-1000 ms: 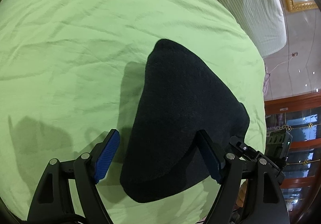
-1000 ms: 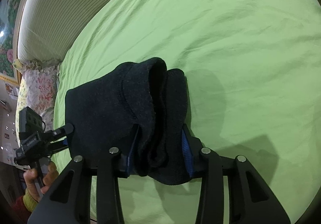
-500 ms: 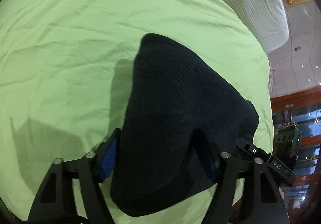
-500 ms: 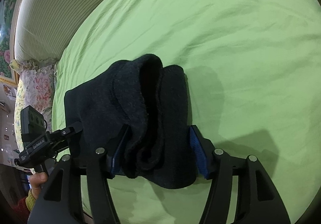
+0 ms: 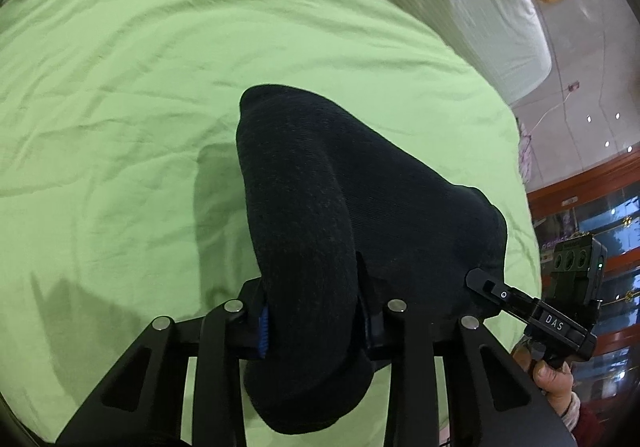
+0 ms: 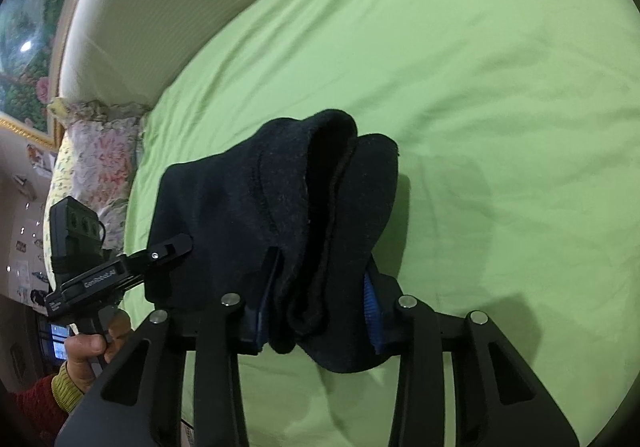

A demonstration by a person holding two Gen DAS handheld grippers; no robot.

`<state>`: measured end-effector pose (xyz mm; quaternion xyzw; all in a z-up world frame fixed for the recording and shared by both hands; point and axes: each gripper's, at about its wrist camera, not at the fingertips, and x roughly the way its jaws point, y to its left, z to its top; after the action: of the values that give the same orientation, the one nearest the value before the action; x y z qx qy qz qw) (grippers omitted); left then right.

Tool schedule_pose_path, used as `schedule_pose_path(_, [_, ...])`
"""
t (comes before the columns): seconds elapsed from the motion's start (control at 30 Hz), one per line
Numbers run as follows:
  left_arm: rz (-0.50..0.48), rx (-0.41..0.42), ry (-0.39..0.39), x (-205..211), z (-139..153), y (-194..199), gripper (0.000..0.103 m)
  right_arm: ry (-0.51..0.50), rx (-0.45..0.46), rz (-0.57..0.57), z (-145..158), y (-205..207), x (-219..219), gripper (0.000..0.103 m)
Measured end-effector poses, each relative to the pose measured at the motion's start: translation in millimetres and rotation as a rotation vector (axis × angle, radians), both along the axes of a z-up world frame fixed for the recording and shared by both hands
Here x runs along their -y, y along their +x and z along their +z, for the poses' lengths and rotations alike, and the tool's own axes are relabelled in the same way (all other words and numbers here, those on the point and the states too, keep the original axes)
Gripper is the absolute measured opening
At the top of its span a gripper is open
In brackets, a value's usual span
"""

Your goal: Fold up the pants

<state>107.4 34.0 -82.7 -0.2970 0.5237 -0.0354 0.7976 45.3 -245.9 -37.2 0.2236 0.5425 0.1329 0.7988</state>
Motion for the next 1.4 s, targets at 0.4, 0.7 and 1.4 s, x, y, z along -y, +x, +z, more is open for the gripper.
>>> schedule_pose_path(0.4, [0.105,0.059,0.072,-52,56,-27,0.031,0.038,0.074,0.119,29,31,-59,0.038])
schedule_pose_path(0.7, [0.195,0.064,0.131,-104,72,-44,0.031,0.022,0.092,0.22,30,64,-111,0.038])
schedule_pose_path(1.4, [0.285,0.041,0.173,-159,56,-15,0.031,0.009,0.065,0.308,7,122,-161,0.039])
